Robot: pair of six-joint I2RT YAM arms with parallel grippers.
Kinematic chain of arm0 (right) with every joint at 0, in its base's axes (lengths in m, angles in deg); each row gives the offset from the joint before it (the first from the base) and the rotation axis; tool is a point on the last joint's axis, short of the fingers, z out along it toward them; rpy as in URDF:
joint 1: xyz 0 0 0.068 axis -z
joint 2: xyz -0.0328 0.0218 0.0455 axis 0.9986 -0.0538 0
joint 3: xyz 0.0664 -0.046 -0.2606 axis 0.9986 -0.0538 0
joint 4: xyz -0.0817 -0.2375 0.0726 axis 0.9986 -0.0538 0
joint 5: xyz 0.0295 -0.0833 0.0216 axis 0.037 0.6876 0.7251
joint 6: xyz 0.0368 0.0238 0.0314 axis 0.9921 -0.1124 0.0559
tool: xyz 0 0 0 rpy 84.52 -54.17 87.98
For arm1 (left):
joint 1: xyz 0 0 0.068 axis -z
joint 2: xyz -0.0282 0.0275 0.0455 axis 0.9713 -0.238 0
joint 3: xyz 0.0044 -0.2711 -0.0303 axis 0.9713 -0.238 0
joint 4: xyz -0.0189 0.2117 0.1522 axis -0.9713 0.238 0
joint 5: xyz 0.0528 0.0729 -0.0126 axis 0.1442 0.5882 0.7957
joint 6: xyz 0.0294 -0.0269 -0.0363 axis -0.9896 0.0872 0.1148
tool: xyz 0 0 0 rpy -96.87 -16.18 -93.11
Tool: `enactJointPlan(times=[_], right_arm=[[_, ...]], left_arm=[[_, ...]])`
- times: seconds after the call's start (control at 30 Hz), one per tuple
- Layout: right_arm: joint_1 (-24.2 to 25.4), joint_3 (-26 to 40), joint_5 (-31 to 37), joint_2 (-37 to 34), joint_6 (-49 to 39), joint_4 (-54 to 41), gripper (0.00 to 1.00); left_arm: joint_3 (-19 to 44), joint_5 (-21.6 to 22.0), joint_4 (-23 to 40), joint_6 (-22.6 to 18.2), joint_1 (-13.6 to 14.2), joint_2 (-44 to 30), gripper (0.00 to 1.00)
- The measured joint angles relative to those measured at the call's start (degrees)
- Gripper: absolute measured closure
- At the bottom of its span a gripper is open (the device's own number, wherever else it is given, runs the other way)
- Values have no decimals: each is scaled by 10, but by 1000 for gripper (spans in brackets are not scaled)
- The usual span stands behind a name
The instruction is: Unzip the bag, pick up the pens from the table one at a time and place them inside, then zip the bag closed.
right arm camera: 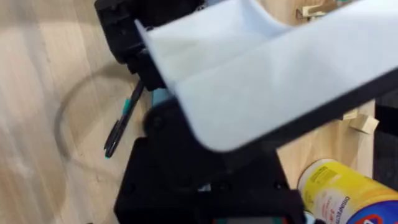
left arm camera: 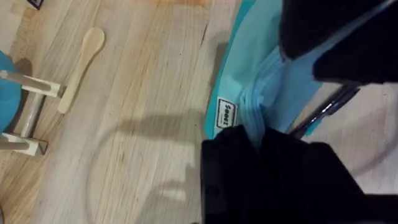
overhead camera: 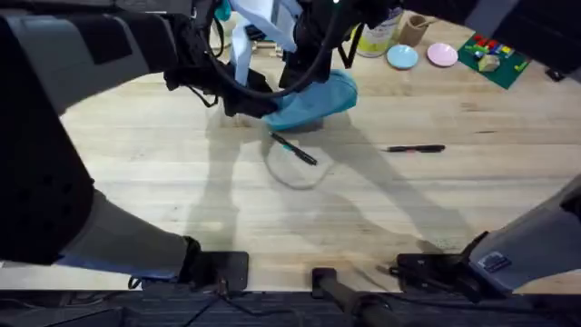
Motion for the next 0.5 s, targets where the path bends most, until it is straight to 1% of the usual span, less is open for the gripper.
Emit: enactJointPlan(times=[0.03,0.1,0.13,0.27,0.33,0.5], right_arm=[[0,0,0,0,0,2,894],[0,0,0,0,1,9,951],[-1,0,0,0,1,13,958],[-7,0,0,0,1,31,958],[-19,0,0,0,1,52,963],[-29,0,1,0,1,63,966]], left_arm=[[0,0,0,0,0,0,958],[0,0,0,0,0,0,958],[0,0,0,0,0,0,958],[0,3,0,0,0,0,958],[0,8,0,0,0,0,958],[0,10,1,-1,-3,0,958]])
